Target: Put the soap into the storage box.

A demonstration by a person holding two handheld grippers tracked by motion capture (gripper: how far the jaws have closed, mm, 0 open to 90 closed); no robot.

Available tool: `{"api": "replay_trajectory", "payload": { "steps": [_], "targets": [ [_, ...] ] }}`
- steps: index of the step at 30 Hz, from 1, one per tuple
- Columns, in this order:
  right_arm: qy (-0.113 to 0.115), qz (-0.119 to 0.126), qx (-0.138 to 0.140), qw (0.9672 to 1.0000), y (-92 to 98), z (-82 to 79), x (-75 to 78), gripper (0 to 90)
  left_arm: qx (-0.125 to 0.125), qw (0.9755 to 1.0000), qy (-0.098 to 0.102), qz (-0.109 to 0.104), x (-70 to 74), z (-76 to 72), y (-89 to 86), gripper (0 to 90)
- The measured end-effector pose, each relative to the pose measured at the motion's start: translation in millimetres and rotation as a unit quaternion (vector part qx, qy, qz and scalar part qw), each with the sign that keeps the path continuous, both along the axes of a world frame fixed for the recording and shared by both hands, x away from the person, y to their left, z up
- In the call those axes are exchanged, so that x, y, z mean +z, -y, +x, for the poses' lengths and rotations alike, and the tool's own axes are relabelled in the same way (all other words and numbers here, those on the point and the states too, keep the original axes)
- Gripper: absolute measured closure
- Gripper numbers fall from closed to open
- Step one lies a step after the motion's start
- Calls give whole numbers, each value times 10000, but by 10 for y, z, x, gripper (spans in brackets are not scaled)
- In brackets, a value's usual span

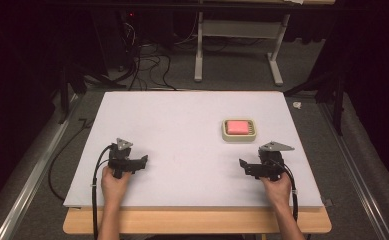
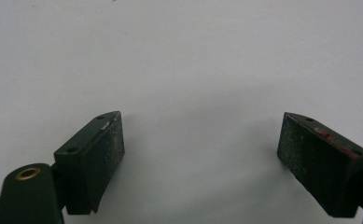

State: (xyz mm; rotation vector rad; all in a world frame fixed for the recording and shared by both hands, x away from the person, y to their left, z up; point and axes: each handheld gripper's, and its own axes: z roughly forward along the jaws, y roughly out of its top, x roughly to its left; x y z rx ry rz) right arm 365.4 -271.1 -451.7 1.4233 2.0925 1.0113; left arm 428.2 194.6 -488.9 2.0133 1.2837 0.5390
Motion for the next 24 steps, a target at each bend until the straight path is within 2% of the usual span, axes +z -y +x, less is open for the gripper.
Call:
{"api": "replay_trajectory", "payload": {
  "steps": [5, 7, 9, 10, 12, 15, 24],
  "targets": [
    [-62, -43, -16, 10000, -15, 14, -41, 154, 0, 10000, 1, -1, 0, 0, 0, 151],
    [-95, -168, -62, 9998, -32, 20, -71, 154, 0, 10000, 0, 1, 0, 0, 0, 151],
    [-106, -186, -52, 9998, -36, 24, -81, 155, 0, 10000, 0, 1, 0, 0, 0, 151],
    [-117, -230, -64, 9996, -43, 25, -91, 154, 0, 10000, 0, 0, 0, 0, 0, 151],
    [-118, -478, -97, 9987, -87, 24, -120, 154, 0, 10000, 0, 0, 0, 0, 0, 151],
    [-144, -600, -89, 9981, -112, 39, -154, 154, 0, 10000, -1, -1, 0, 0, 0, 151],
    [-224, -655, -54, 9976, -140, 85, -220, 153, 0, 10000, 0, -1, 0, 0, 0, 151]
  ]
}}
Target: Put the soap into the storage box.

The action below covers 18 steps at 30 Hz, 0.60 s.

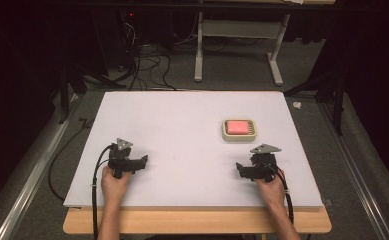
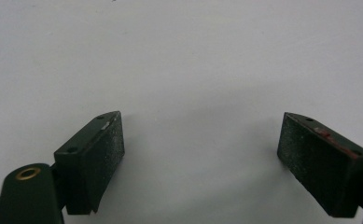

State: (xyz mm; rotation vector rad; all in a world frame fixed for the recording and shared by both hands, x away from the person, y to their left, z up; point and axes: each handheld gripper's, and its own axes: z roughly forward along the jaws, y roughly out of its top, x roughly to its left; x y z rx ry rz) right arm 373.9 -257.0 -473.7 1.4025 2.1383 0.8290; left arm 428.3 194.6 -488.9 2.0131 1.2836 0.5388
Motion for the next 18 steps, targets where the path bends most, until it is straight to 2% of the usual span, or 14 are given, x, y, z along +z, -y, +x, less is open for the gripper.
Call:
{"api": "replay_trajectory", "payload": {
  "steps": [3, 9, 18],
  "targets": [
    [-104, -67, 47, 9999, -17, 34, -50, 145, 0, 10000, -1, 0, 0, 0, 0, 151],
    [-69, 112, 81, 9999, 18, 51, -88, 133, 1, 10000, -2, -1, 0, 0, 0, 151],
    [-57, 136, 95, 9998, 26, 50, -94, 133, 0, 10000, 0, -1, 0, 0, 0, 151]
  ]
}}
